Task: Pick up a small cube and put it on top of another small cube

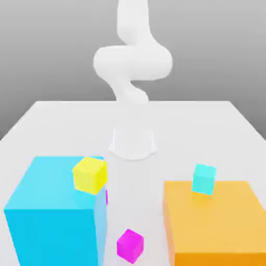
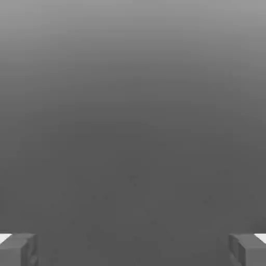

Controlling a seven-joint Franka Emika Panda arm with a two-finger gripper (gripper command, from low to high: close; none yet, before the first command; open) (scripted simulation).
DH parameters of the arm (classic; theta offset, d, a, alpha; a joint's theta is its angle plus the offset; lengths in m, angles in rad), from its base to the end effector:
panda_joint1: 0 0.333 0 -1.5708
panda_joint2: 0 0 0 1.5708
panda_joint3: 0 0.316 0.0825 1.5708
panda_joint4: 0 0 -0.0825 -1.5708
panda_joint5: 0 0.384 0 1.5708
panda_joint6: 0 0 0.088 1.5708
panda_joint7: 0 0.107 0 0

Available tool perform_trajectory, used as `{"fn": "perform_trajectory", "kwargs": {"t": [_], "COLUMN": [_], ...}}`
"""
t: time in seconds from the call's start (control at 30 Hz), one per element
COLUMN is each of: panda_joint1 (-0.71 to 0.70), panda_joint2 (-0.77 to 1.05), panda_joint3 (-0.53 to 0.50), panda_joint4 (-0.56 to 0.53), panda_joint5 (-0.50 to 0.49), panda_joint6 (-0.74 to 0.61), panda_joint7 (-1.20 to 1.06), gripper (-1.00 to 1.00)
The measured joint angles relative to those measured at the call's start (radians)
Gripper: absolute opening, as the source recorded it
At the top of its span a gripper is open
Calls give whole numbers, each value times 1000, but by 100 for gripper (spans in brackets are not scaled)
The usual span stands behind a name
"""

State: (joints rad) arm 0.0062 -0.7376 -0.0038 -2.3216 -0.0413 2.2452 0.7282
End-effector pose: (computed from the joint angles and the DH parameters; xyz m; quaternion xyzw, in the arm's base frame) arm 0.3688 -0.0008 0.6694 -0.8866 0.3291 -0.3096 0.0991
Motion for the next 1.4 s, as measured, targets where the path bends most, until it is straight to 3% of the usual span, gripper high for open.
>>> {"fn": "perform_trajectory", "kwargs": {"t": [0.3,0.87,1.0,1.4], "panda_joint1": [7,-60,-79,-84], "panda_joint2": [238,487,558,625], "panda_joint3": [-74,-284,-315,-306], "panda_joint4": [-118,-329,-412,-524], "panda_joint5": [-206,-405,-360,-165], "panda_joint6": [-218,-443,-335,95], "panda_joint7": [-406,-1124,-1071,-530], "gripper": [0,0,0,0]}}
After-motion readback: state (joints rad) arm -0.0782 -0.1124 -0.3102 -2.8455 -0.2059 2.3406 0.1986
